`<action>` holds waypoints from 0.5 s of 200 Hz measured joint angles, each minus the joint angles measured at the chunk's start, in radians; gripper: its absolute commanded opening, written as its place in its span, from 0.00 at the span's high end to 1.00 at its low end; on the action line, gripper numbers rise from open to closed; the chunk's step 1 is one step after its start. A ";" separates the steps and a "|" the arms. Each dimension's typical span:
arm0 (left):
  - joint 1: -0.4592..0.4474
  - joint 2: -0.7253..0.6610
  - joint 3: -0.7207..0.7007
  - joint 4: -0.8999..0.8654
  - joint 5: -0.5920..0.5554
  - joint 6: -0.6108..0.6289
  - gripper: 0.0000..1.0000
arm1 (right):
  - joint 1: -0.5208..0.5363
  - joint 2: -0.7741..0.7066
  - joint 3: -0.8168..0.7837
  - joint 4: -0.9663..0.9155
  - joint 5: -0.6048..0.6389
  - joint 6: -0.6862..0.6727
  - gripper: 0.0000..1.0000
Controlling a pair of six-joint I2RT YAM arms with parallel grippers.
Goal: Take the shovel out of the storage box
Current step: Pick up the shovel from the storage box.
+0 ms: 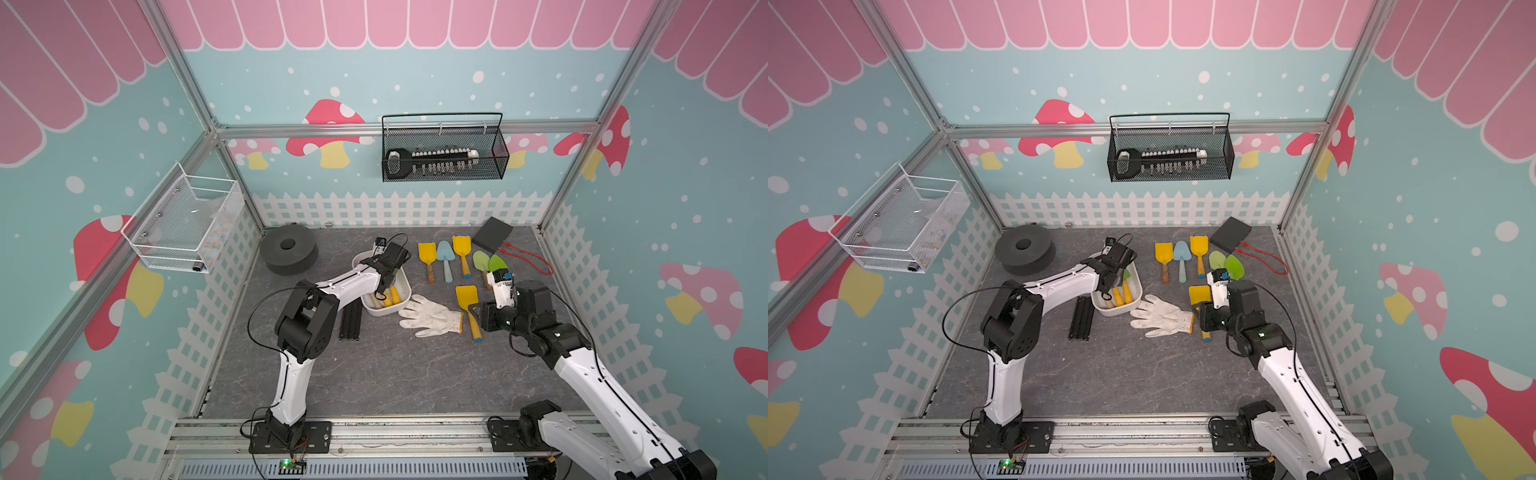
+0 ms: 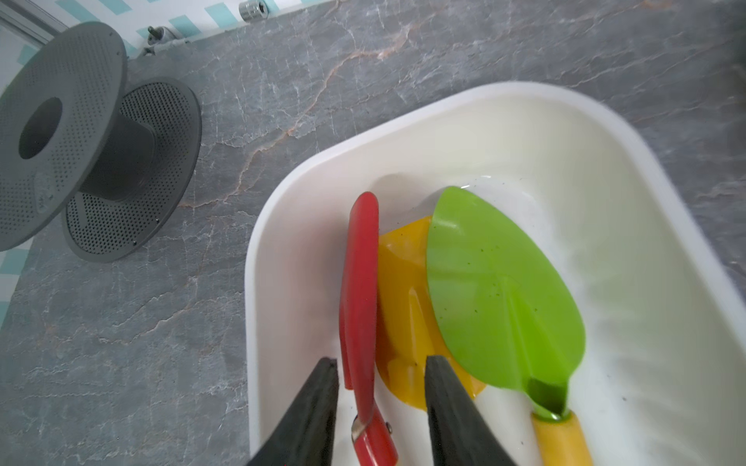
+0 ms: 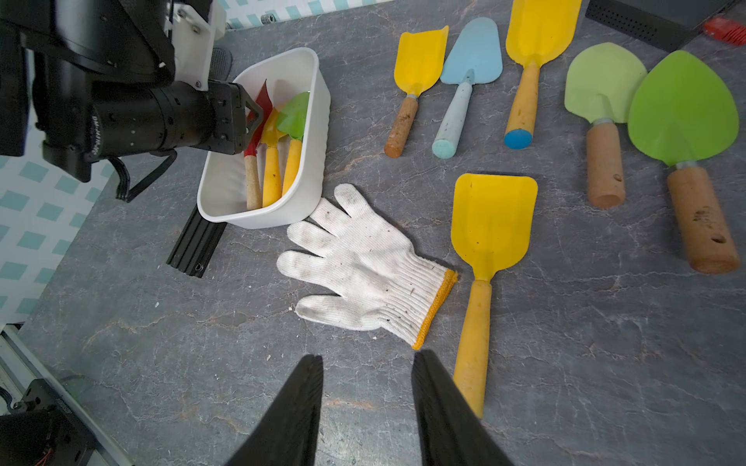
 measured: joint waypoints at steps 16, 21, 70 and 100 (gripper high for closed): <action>0.012 0.019 0.006 -0.008 0.000 0.000 0.60 | 0.000 -0.002 0.000 0.000 0.000 0.000 0.57; 0.014 0.021 0.006 -0.009 0.000 0.000 0.60 | 0.000 -0.003 0.000 0.000 0.000 0.000 0.57; 0.031 0.037 0.029 -0.020 -0.018 0.004 0.75 | 0.000 -0.001 0.000 0.000 -0.007 0.000 0.57; 0.031 0.038 0.042 -0.019 -0.023 0.010 0.87 | 0.000 0.006 0.000 0.000 -0.010 0.000 0.57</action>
